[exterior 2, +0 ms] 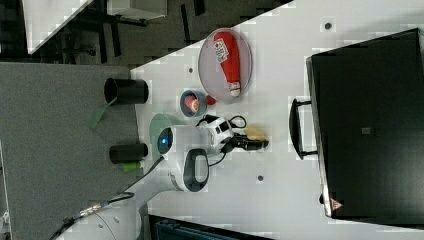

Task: Pick Banana and place it in mug.

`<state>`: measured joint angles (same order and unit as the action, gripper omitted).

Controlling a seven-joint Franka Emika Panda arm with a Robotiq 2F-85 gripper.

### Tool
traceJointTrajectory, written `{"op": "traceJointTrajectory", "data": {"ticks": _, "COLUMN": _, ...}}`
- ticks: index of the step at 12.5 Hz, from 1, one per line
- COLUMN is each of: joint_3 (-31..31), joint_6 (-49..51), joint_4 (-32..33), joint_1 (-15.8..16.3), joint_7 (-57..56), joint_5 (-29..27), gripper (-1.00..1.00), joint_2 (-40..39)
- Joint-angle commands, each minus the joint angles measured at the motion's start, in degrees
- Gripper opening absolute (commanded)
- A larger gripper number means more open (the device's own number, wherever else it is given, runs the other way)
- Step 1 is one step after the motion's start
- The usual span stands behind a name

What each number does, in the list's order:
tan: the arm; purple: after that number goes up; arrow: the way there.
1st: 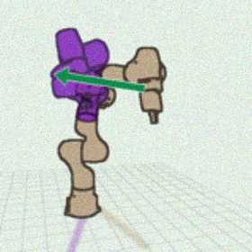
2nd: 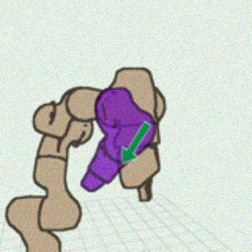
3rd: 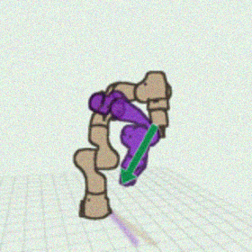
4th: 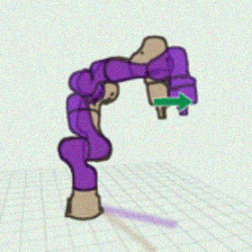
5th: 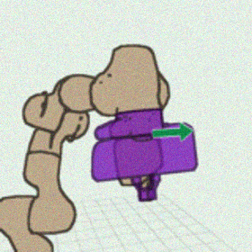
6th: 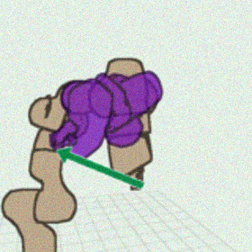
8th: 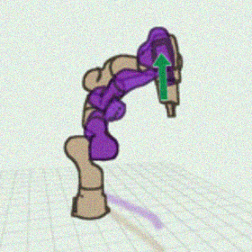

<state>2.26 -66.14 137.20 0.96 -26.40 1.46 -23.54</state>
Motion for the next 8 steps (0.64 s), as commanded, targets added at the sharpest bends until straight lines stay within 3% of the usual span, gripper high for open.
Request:
{"op": "traceJointTrajectory", "data": {"ticks": 1, "joint_3": -0.83, "joint_6": -1.05, "joint_4": 1.00, "joint_1": -0.90, "joint_7": -1.63, "joint_5": -1.14, "gripper": 0.13, "joint_2": 1.10}}
{"op": "traceJointTrajectory", "data": {"ticks": 3, "joint_3": -0.89, "joint_6": -1.42, "joint_4": 1.07, "joint_1": -0.90, "joint_7": -1.61, "joint_5": -1.14, "gripper": -0.30, "joint_2": 1.17}}
{"op": "traceJointTrajectory", "data": {"ticks": 8, "joint_3": -0.87, "joint_6": 4.12, "joint_4": 0.24, "joint_1": -1.00, "joint_7": -1.62, "joint_5": -1.14, "gripper": -0.37, "joint_2": 11.48}}
